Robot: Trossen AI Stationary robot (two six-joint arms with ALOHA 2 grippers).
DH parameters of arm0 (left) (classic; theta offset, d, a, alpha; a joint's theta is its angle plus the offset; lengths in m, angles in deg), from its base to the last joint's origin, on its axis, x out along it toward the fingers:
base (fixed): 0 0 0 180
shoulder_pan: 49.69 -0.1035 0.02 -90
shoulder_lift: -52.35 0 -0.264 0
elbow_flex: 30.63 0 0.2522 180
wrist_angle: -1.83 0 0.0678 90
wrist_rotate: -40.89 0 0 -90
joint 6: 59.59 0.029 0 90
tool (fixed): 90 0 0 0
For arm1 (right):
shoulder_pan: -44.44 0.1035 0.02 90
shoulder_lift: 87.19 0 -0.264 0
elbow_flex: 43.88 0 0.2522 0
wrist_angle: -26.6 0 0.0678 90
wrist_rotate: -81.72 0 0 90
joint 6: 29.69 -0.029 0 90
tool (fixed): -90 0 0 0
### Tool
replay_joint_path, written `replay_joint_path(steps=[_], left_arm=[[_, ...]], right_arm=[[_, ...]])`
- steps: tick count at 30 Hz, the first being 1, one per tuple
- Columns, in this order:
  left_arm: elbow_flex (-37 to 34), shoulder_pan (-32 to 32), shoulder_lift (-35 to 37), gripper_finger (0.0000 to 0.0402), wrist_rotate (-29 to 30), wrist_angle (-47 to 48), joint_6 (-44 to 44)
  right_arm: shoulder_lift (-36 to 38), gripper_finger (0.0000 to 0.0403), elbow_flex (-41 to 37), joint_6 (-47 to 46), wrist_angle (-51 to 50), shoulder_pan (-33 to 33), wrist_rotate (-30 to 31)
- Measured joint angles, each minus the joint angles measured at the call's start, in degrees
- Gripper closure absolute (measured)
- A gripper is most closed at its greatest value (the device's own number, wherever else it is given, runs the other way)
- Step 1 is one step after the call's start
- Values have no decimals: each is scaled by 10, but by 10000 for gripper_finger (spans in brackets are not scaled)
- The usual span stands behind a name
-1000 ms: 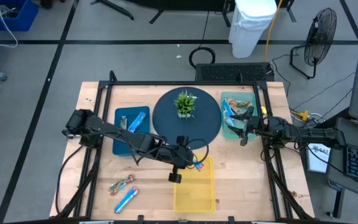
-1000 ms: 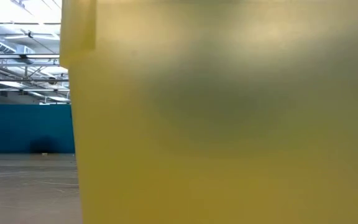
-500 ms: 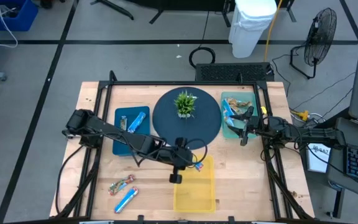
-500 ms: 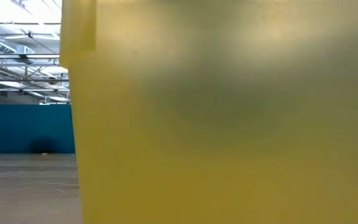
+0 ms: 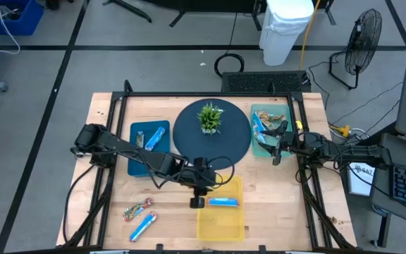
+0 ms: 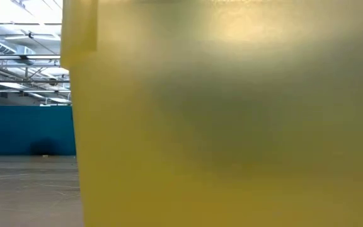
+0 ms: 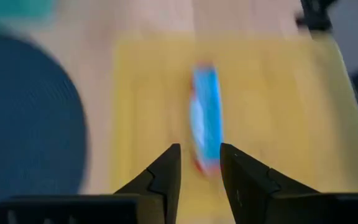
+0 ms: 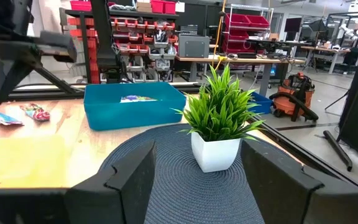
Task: Pick and place Granola Bars by type
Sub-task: Put the red granola bar into the yellow bin
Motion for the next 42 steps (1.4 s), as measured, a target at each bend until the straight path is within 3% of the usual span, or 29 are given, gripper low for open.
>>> replay_joint_path(steps=[6,10,14,19,27,32,42], left_arm=[[0,35,16,284,-149,171,-195],[0,90,15,284,-197,259,-329],[0,149,15,284,-159,297,-437],[0,215,15,284,-56,298,-547],[0,267,12,284,60,336,-689],[-26,280,12,284,57,367,-775],[-135,282,12,283,-46,362,-864]], right_arm=[[0,177,0,0,0,0,0],[0,177,0,0,-2,0,0],[0,177,0,0,0,0,0],[0,177,0,0,0,0,0],[0,177,0,0,0,0,0],[0,177,0,0,0,0,0],[0,177,0,0,0,0,0]])
